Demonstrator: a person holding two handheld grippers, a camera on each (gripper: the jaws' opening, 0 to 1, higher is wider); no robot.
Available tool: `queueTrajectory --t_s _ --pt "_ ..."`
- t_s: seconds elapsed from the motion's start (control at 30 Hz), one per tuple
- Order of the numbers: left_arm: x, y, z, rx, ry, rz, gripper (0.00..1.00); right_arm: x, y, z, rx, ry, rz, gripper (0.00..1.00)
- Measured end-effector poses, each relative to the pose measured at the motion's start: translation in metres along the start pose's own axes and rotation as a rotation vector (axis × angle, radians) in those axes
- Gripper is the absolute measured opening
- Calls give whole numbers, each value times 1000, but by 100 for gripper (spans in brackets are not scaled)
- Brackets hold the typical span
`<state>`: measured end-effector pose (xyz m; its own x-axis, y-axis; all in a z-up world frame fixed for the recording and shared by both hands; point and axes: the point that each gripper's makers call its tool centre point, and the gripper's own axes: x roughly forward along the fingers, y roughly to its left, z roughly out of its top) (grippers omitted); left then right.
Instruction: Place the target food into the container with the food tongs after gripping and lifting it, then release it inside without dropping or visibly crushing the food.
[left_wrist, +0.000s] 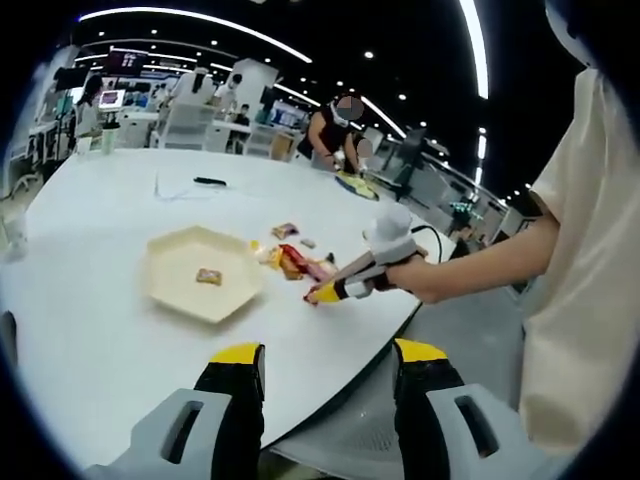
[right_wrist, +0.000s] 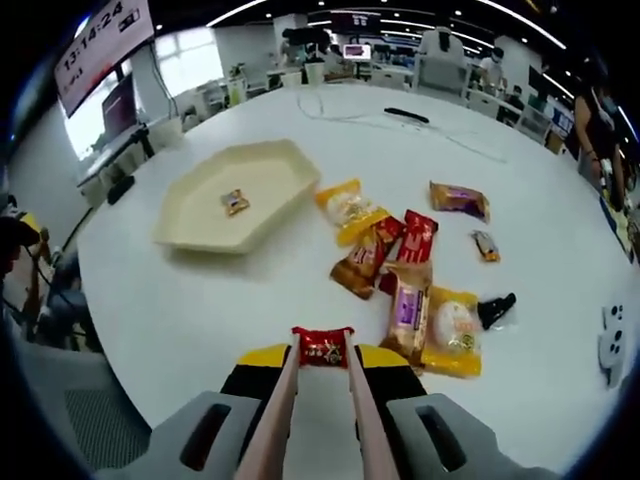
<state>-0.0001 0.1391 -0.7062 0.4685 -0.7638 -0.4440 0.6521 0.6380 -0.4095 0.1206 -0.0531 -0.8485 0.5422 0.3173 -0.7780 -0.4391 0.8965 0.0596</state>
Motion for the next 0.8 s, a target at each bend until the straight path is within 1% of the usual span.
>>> queueTrajectory --t_s 0.03,0.07,0.1,0.27,0.4,0.6,0.8 --pt "0 0 0 -1 0 2 50 0 0 0 -1 -1 1 23" --pt "0 0 -1 -1 1 3 50 0 -3 2 -37 -16 -21 23" --pt "-1 0 0 -2 -1 5 50 0 -3 3 -56 -22 -30 22" --pt "-1 0 4 -2 -14 4 50 -2 0 3 -11 -29 -16 21" --pt "-1 0 3 4 -11 2 50 -6 1 10 -12 -41 -8 21" --pt "-3 1 5 2 -22 8 50 -15 0 27 -4 -82 -6 21" --pt "-3 -1 7 11 -33 6 50 -30 -2 50 -17 -143 -8 21"
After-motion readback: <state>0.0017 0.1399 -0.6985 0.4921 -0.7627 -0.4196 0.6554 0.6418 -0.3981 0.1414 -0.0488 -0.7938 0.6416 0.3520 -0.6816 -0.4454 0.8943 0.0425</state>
